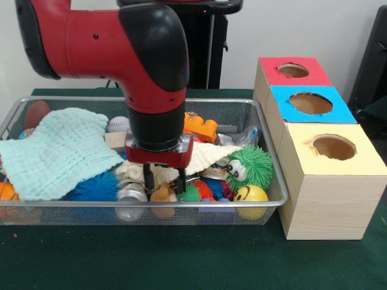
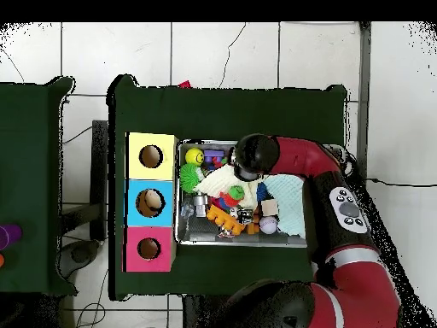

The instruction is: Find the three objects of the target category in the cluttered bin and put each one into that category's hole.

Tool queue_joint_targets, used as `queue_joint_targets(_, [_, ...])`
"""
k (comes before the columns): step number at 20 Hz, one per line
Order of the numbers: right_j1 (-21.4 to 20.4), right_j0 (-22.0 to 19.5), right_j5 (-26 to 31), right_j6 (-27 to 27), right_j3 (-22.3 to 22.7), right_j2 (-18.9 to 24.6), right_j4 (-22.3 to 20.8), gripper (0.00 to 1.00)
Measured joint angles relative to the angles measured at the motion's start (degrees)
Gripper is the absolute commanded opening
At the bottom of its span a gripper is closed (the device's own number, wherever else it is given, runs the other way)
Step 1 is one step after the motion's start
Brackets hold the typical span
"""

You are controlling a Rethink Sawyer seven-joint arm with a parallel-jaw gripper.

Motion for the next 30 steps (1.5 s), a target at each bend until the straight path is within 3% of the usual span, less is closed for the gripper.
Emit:
queue_joint_targets(6, [0.0, -1.4, 0.0, 0.0, 0.0, 0.0, 0.0, 1.0])
queue_joint_targets(25, [3.3, 0.7, 0.0, 0.0, -3.2, 0.0, 0.0, 1.0])
queue_joint_targets(26, [3.3, 0.8, 0.0, 0.0, -3.2, 0.0, 0.0, 0.0])
queue_joint_targets(30, [3.3, 0.7, 0.0, 0.0, -3.2, 0.0, 0.0, 0.0])
